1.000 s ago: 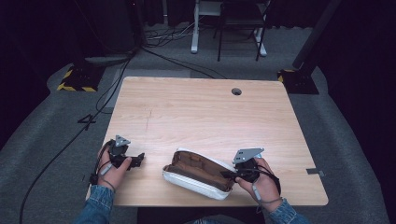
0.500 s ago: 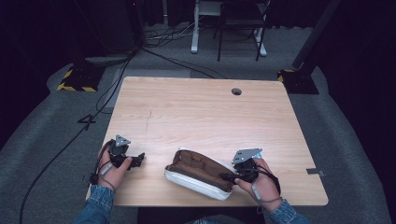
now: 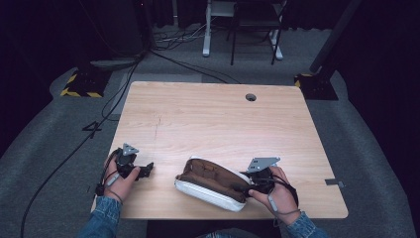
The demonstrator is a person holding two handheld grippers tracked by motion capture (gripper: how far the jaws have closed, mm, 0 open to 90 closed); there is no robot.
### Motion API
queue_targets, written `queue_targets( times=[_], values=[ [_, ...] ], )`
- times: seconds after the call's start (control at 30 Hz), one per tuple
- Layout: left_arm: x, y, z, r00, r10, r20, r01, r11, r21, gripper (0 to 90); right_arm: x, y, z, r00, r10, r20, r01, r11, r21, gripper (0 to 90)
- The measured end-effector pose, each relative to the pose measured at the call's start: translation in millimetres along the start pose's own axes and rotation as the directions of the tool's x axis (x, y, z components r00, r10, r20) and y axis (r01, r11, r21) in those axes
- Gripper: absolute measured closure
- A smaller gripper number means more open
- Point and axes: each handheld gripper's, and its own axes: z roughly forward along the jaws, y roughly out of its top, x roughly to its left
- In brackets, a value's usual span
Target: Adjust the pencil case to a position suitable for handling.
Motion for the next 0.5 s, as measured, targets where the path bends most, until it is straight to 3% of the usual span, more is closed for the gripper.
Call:
queue_targets(
  times=[0.2,0.5],
  values=[
    [-1.0,2.7,3.0,1.0000,0.004,0.003,-0.004,1.0000,0.008,1.8,4.8,6.9,-8.5,1.0000,0.006,-0.007,-0.007,0.999,-0.048,43.2],
    [-0.9,4.0,4.2,0.9999,0.008,0.007,-0.008,0.9999,0.014,0.3,14.6,19.2,-27.7,0.9999,-0.005,-0.013,0.003,0.993,-0.121,40.8]
  ],
)
